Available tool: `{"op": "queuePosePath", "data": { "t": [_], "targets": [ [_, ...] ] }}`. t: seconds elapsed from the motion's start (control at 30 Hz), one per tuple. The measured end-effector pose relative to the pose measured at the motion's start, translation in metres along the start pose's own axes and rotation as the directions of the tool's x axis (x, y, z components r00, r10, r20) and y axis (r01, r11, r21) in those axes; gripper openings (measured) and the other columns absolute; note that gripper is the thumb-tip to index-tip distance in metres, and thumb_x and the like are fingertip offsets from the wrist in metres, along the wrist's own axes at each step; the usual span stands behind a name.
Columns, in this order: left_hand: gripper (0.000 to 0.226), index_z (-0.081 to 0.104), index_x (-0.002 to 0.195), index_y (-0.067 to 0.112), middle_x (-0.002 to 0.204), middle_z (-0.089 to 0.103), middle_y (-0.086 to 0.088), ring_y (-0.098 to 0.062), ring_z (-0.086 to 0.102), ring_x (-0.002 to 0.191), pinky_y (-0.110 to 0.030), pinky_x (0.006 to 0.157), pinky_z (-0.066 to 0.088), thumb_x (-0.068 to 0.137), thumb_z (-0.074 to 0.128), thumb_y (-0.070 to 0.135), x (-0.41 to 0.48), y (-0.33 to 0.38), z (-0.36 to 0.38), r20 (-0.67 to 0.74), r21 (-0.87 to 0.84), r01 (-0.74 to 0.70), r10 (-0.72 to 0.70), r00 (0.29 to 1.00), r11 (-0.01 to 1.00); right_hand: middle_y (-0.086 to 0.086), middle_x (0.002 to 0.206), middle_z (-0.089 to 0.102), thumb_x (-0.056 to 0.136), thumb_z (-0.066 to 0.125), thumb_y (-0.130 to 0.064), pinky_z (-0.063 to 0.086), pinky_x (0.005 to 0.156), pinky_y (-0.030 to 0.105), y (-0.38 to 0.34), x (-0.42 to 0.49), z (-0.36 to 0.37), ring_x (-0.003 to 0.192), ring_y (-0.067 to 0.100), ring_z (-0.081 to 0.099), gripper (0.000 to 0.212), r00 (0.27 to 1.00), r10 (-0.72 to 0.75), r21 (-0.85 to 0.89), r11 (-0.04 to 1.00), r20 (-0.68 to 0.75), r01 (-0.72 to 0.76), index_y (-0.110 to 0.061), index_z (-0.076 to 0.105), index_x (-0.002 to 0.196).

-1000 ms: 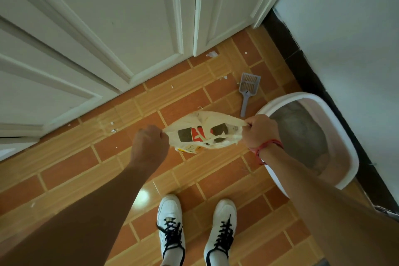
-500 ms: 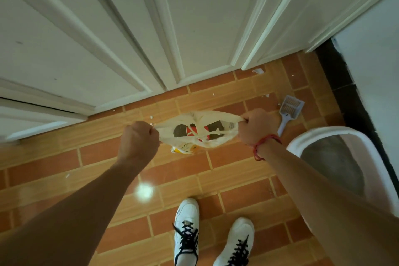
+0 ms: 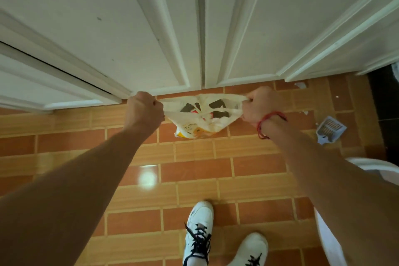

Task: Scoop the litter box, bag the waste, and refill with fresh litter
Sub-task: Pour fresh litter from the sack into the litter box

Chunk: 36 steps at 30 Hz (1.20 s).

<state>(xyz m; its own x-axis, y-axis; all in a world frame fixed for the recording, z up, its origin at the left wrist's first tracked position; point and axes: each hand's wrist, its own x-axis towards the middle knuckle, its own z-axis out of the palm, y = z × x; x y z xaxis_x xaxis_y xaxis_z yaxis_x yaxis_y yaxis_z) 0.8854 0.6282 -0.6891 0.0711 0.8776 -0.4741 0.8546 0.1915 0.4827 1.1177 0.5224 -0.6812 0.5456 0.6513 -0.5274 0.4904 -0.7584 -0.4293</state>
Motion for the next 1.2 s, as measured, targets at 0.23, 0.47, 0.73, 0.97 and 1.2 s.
{"op": "queuePosePath", "data": {
  "t": [0.23, 0.47, 0.73, 0.97, 1.2],
  "targets": [
    [0.025, 0.07, 0.077, -0.003, 0.065, 0.07, -0.017, -0.028, 0.073, 0.062, -0.049, 0.066, 0.062, 0.093, 0.053, 0.006, 0.027, -0.017, 0.019, -0.038, -0.178, 0.147, -0.156, 0.987, 0.973, 0.006, 0.066, 0.061, 0.09, 0.053, -0.013, 0.042, 0.044, 0.019, -0.017, 0.029, 0.027, 0.056, 0.018, 0.057, 0.021, 0.998, 0.043, -0.043, 0.998, -0.036, -0.044, -0.005, 0.068, 0.077],
    [0.03, 0.062, 0.075, 0.002, 0.075, 0.071, -0.02, -0.03, 0.074, 0.07, -0.045, 0.073, 0.062, 0.1, 0.053, 0.017, 0.041, -0.003, 0.012, -0.01, -0.375, 0.239, -0.262, 0.965, 0.896, 0.015, 0.096, 0.071, 0.089, 0.049, -0.007, 0.061, 0.07, 0.045, -0.024, 0.044, 0.029, 0.08, 0.03, 0.071, 0.021, 0.99, 0.125, 0.374, 0.917, 0.066, -0.141, -0.003, 0.071, 0.089],
    [0.028, 0.063, 0.077, 0.013, 0.096, 0.072, -0.012, -0.024, 0.072, 0.094, -0.038, 0.087, 0.059, 0.101, 0.05, 0.02, 0.024, 0.011, 0.021, 0.038, -0.483, 0.238, -0.251, 0.967, 0.843, 0.025, 0.1, 0.068, 0.088, 0.048, -0.011, 0.056, 0.082, 0.056, -0.019, 0.037, 0.018, 0.093, 0.038, 0.069, 0.025, 0.993, 0.059, 0.466, 0.879, 0.105, -0.102, 0.003, 0.067, 0.094],
    [0.022, 0.06, 0.074, 0.017, 0.081, 0.057, -0.008, -0.021, 0.053, 0.077, -0.038, 0.072, 0.046, 0.083, 0.051, 0.035, -0.003, 0.005, 0.017, 0.041, -0.32, 0.173, -0.169, 0.985, 0.931, 0.023, 0.118, 0.063, 0.089, 0.052, -0.027, 0.053, 0.09, 0.054, 0.001, 0.017, -0.009, 0.105, 0.037, 0.064, 0.044, 0.994, 0.062, 0.461, 0.882, 0.087, -0.096, 0.006, 0.059, 0.118],
    [0.058, 0.049, 0.14, 0.009, 0.138, 0.056, -0.013, -0.03, 0.051, 0.126, -0.042, 0.102, 0.039, 0.098, 0.046, 0.049, -0.059, 0.054, 0.023, 0.083, 0.083, -0.117, 0.11, 0.99, 0.99, -0.005, 0.129, 0.051, 0.094, 0.047, -0.049, 0.048, 0.09, 0.036, 0.056, -0.033, -0.047, 0.113, 0.016, 0.054, 0.055, 0.989, 0.059, 0.347, 0.932, 0.138, -0.104, -0.023, 0.041, 0.142]
  ]
}}
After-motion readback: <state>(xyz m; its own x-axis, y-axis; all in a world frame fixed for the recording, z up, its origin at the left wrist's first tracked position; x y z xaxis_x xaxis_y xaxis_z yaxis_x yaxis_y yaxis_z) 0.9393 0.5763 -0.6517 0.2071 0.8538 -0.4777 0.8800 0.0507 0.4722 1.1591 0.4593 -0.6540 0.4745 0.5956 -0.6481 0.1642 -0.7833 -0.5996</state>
